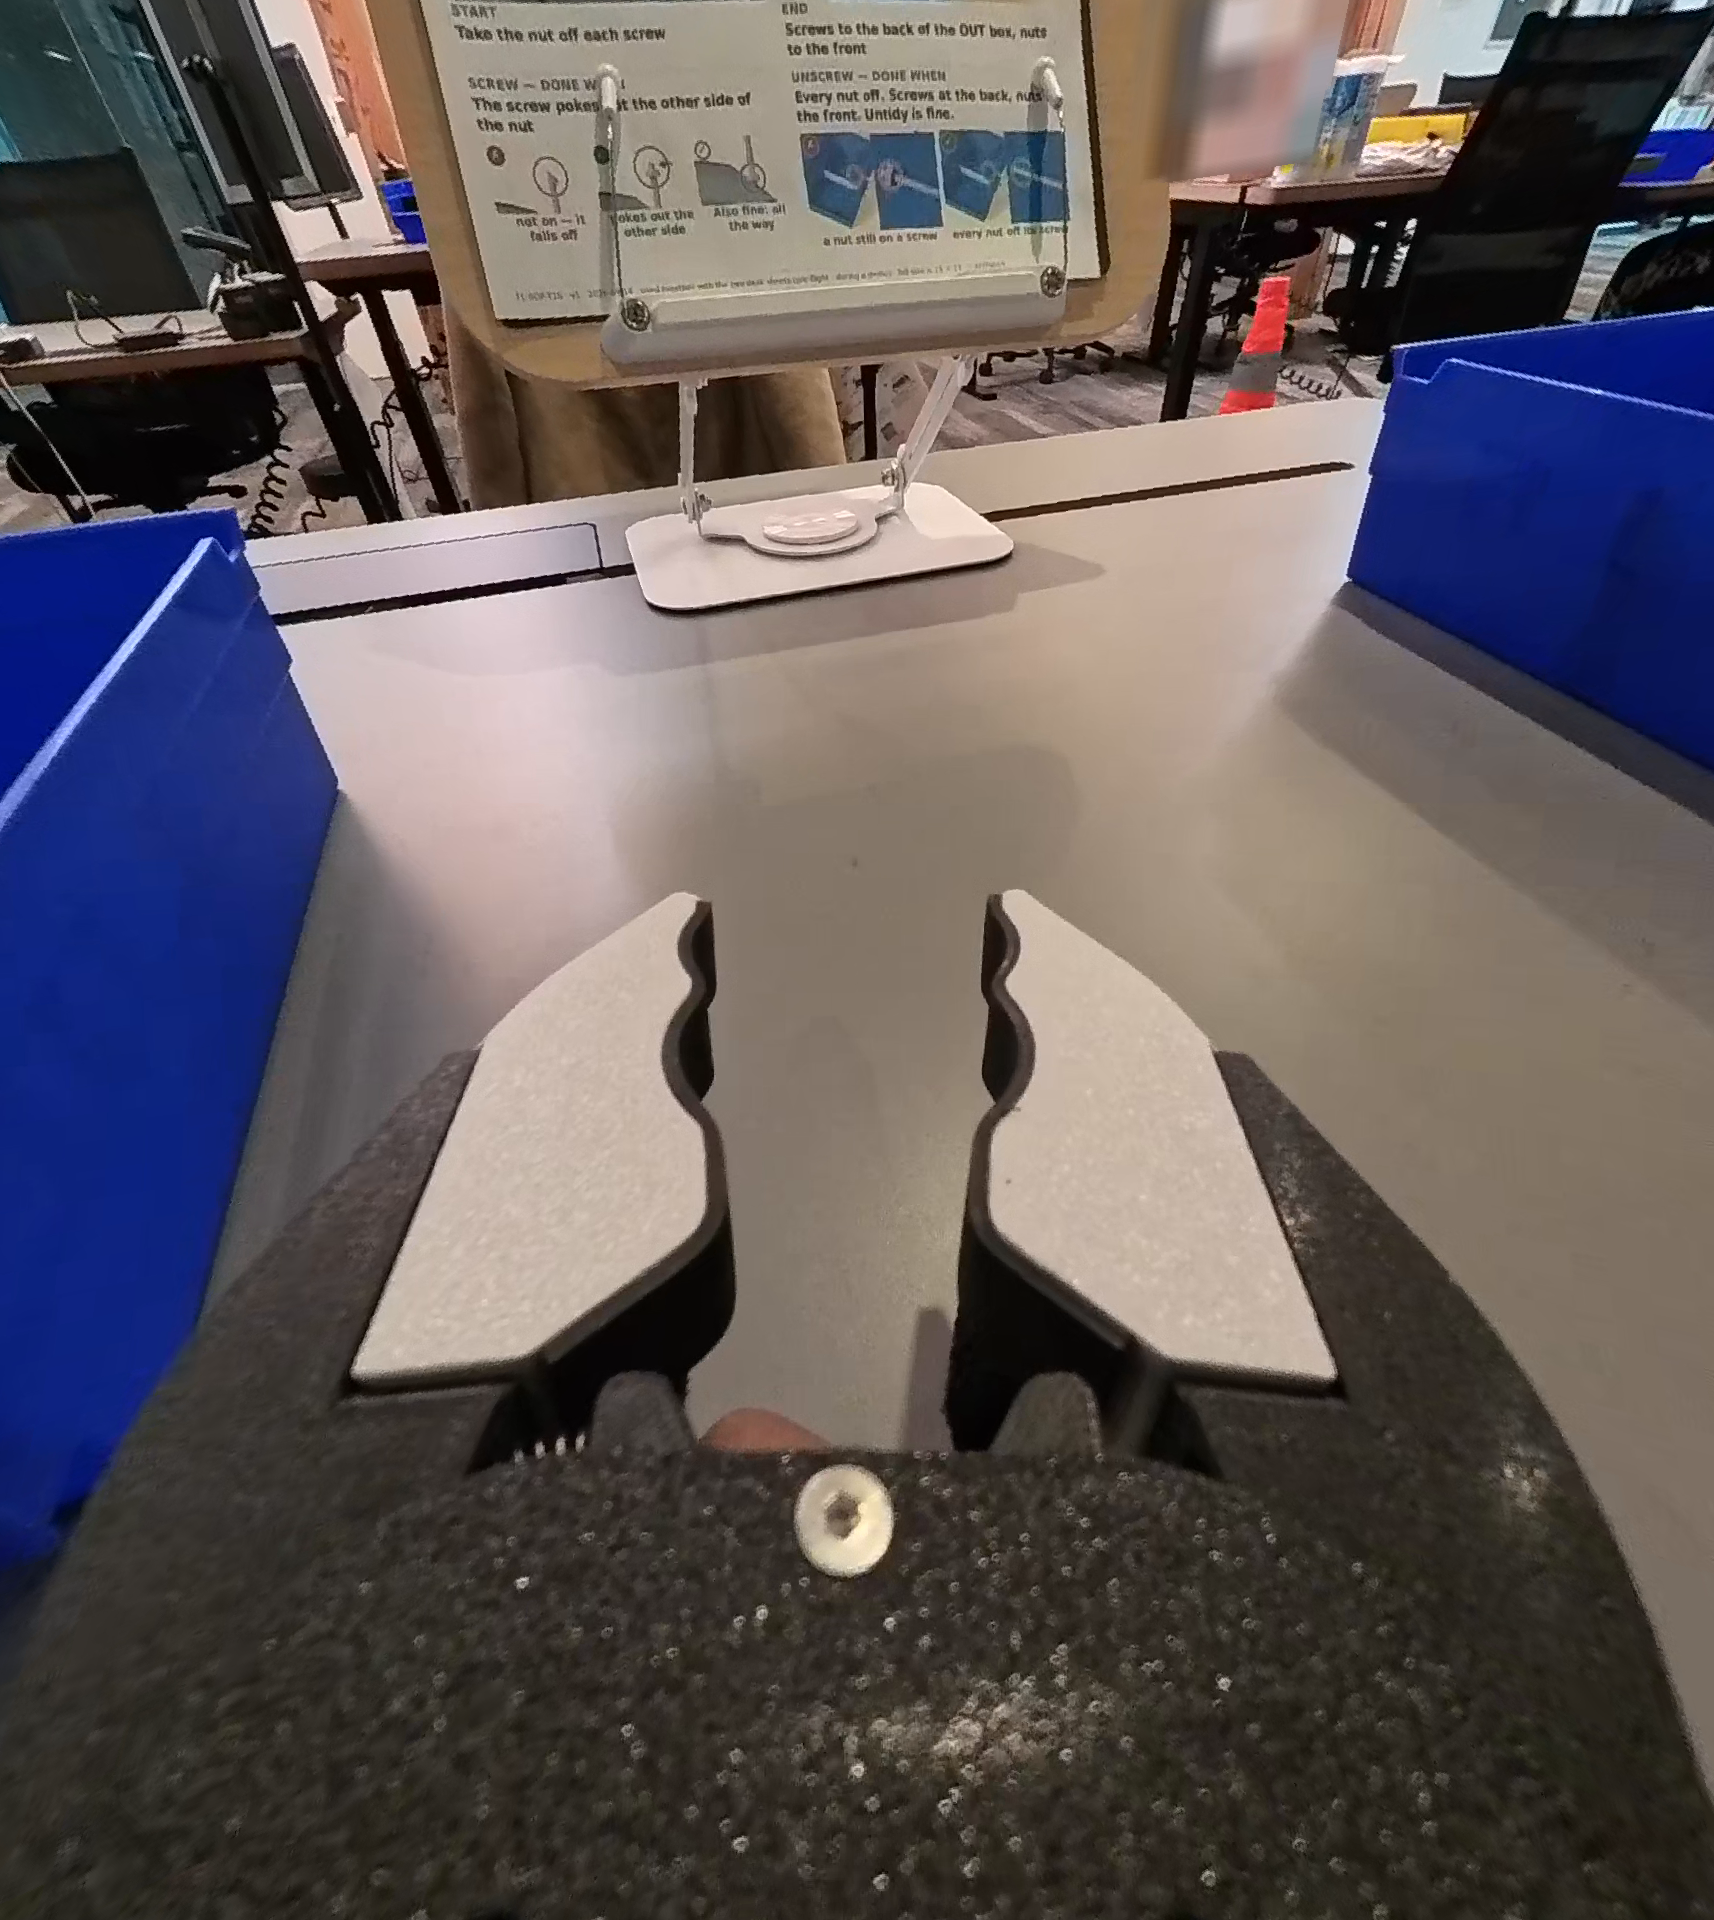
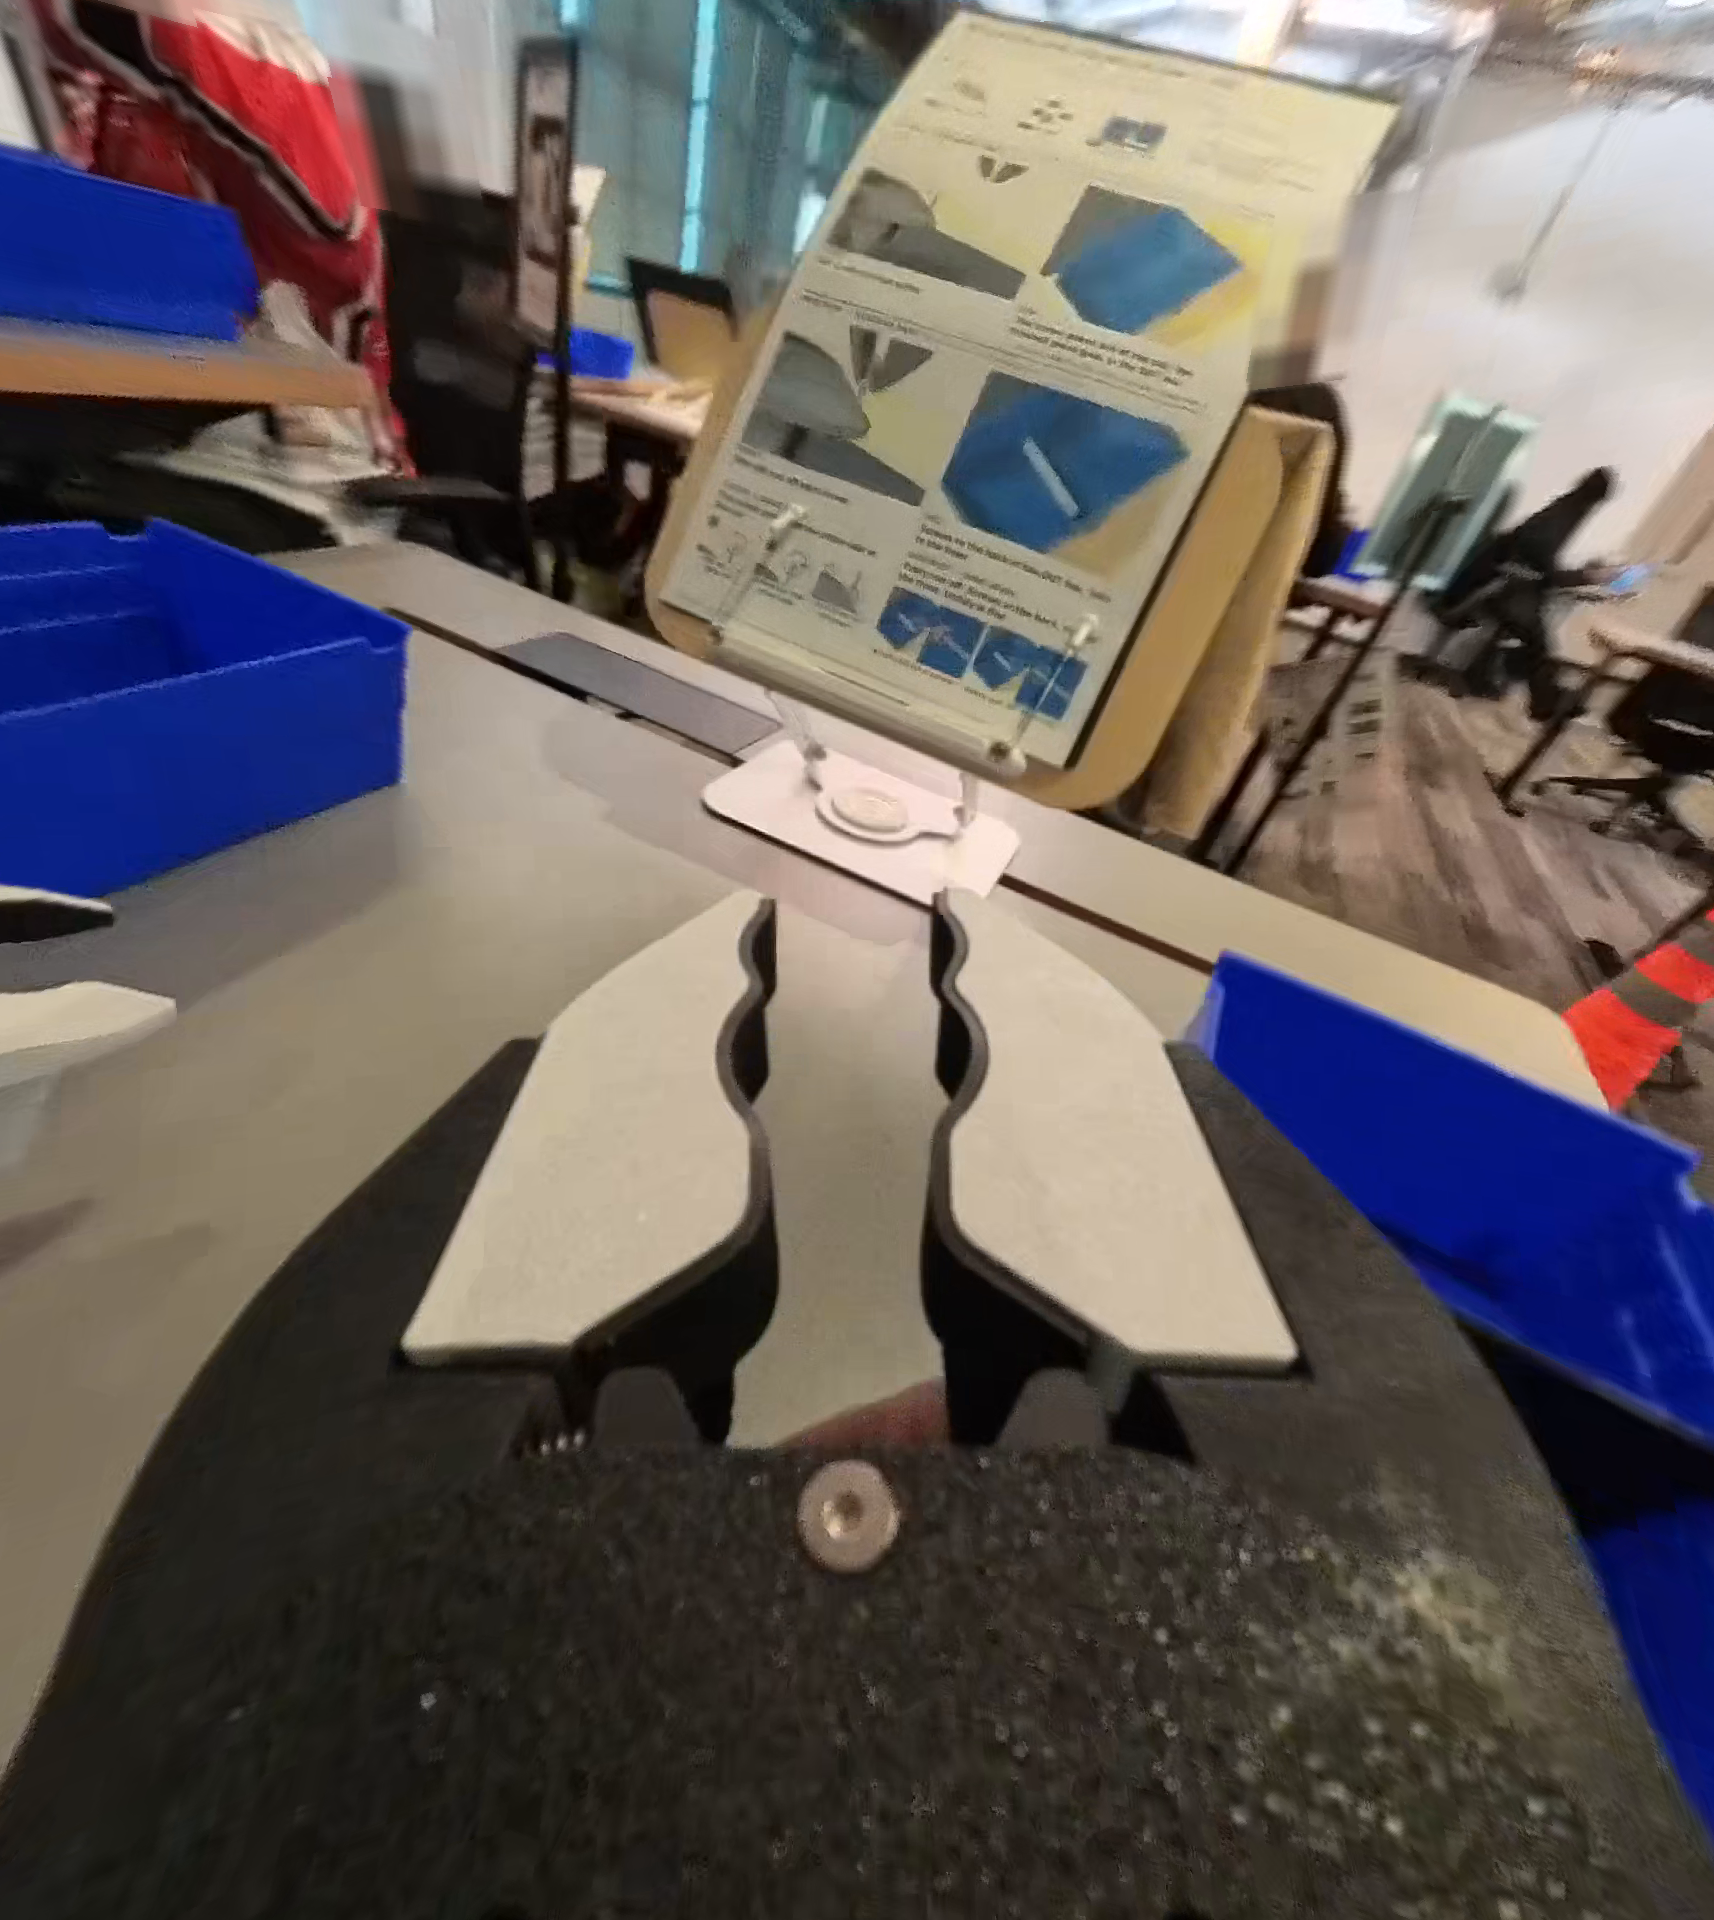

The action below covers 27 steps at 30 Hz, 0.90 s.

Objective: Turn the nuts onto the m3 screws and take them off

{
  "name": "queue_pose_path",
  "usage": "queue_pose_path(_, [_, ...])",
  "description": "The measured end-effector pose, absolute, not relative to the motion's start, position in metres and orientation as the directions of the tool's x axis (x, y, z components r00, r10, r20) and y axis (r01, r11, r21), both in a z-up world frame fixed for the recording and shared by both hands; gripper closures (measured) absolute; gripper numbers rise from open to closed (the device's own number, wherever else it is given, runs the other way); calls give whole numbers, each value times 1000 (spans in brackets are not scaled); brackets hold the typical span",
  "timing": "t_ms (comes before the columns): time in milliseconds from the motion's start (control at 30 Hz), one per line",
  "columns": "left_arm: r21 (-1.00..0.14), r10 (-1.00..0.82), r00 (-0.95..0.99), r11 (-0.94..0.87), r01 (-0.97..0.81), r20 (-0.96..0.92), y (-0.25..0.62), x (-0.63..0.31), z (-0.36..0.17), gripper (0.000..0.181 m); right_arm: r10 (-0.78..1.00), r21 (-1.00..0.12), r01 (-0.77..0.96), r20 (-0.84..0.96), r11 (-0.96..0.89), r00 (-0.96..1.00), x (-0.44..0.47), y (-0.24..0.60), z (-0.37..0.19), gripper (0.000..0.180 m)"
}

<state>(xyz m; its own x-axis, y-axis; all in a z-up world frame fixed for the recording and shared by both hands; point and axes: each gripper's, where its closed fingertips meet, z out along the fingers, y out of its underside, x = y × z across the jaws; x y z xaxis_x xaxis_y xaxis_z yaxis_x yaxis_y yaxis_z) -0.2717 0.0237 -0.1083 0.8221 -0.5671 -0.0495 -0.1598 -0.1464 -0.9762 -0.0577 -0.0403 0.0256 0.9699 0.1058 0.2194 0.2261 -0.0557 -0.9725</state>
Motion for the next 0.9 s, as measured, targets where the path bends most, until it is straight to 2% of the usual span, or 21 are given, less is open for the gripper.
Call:
queue_pose_path(67, [-975,-567,822,-149,-165,-53,24,-271,-109,132,42,-975,221,220,-29,975,-83,-42,-6,154])
queue_pose_path(133, [-975,-565,823,-145,-168,-57,24,-271,-109,132,0,-984,162,163,-76,987,-99,-40,-39,150])
queue_pose_path(200, [-977,-559,827,-137,-164,-61,24,-272,-107,132,39,-994,36,32,-99,999,-119,-39,-61,149])
queue_pose_path(267, [-979,-550,833,-127,-158,-63,24,-274,-106,132,40,-994,13,9,-109,999,-126,-35,-75,148])
queue_pose_path(500, [-979,-556,830,-140,-151,-48,24,-274,-106,132,43,-990,-20,-26,-136,999,-118,-33,-89,147])
queue_pose_path(900, [-975,-574,817,-146,-167,-54,23,-270,-108,133,70,-986,19,8,-168,998,-124,-30,-102,147])
